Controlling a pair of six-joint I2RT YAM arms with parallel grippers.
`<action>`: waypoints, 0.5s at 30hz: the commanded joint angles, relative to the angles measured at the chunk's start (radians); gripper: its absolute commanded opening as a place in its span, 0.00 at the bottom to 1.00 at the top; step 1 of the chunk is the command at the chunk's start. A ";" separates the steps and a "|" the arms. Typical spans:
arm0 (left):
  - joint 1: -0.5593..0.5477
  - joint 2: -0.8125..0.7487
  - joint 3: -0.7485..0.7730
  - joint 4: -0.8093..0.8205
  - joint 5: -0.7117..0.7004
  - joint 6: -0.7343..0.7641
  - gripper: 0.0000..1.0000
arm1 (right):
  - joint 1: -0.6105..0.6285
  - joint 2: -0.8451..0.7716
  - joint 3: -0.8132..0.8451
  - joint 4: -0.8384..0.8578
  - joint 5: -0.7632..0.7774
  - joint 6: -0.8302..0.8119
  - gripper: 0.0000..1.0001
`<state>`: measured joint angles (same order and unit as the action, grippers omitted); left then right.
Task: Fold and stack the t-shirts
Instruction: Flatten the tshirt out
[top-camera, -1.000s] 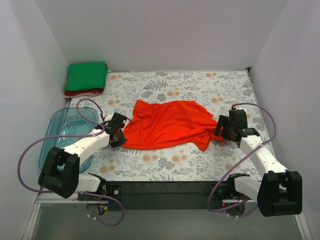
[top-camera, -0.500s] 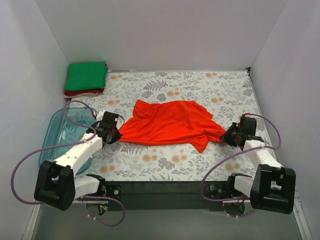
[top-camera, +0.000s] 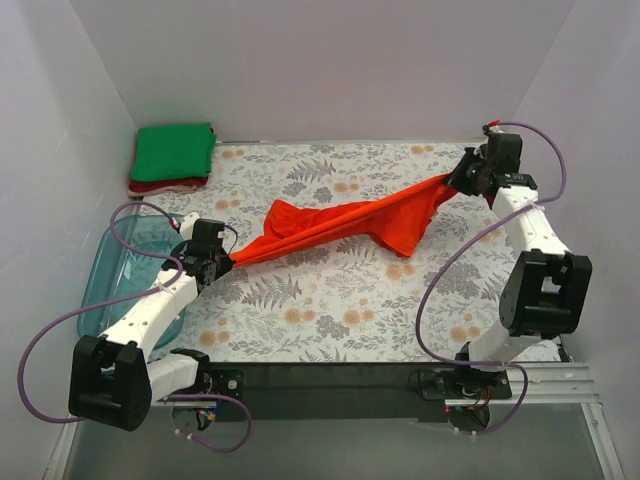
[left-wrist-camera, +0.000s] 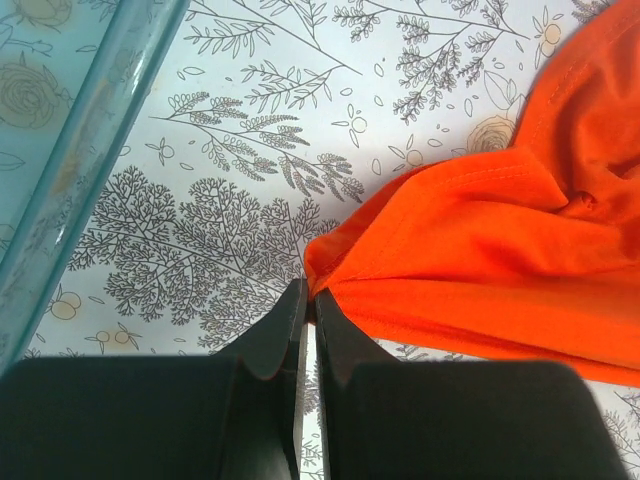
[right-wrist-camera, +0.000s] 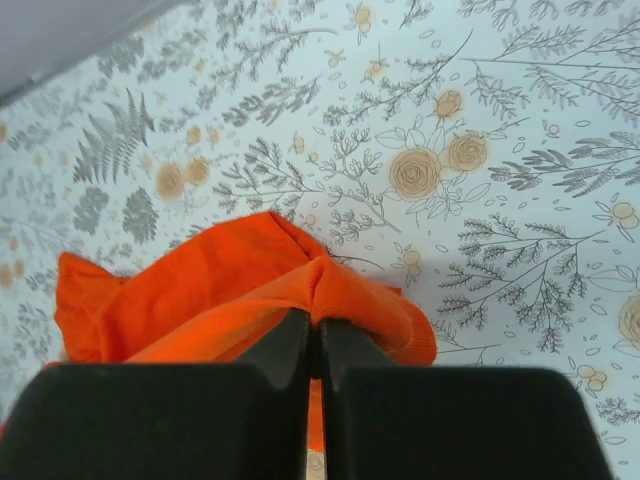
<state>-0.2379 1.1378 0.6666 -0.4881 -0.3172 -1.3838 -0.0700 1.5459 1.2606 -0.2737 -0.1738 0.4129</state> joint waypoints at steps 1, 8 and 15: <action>0.009 -0.007 0.014 -0.001 -0.059 0.032 0.00 | 0.002 0.121 0.110 -0.159 -0.019 -0.092 0.01; 0.011 -0.133 0.016 -0.029 -0.108 -0.012 0.00 | 0.009 -0.033 0.102 -0.200 0.045 -0.160 0.01; 0.008 -0.302 0.135 -0.144 -0.143 -0.011 0.00 | 0.009 -0.320 0.042 -0.337 0.169 -0.191 0.01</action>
<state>-0.2375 0.9016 0.7273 -0.5690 -0.3824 -1.4029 -0.0540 1.3334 1.2999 -0.5777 -0.1020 0.2588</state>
